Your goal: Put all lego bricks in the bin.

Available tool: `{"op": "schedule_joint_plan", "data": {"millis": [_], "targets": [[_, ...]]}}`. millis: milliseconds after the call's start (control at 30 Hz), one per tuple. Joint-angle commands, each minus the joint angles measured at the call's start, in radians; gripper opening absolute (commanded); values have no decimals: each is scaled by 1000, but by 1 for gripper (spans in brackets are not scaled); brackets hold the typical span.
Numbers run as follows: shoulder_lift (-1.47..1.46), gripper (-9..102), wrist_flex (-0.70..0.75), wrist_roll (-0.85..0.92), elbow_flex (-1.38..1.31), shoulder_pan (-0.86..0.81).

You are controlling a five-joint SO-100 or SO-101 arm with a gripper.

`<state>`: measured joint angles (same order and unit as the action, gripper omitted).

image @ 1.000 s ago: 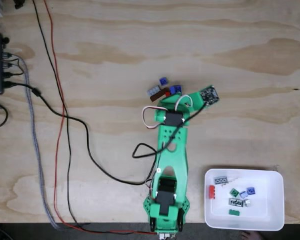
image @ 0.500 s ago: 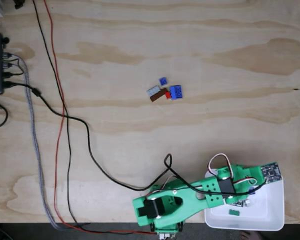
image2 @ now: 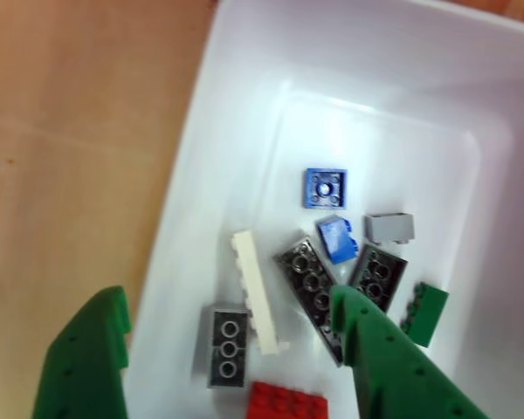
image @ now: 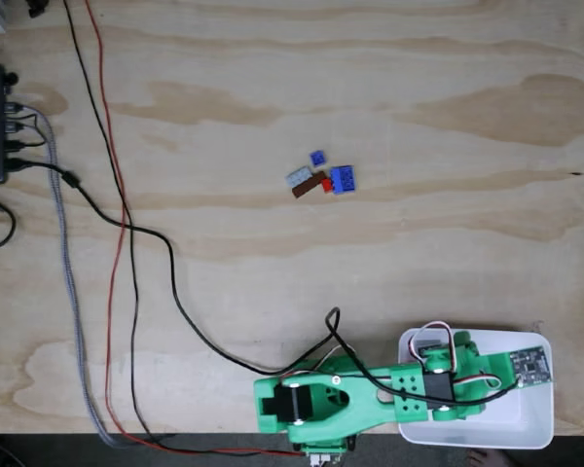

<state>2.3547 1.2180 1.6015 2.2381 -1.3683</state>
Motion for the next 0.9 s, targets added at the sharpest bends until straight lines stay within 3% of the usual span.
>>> {"op": "schedule_joint_plan", "data": {"millis": [0, 167, 333, 500, 867], "targets": [[-184, 29, 319, -322, -449, 517], [-482, 26, 106, -664, -434, 1081], [-673, 26, -84, -871, -426, 1368], [-801, 23, -169, -945, -474, 1497], [-969, 18, -175, -945, -641, 1493]]}}
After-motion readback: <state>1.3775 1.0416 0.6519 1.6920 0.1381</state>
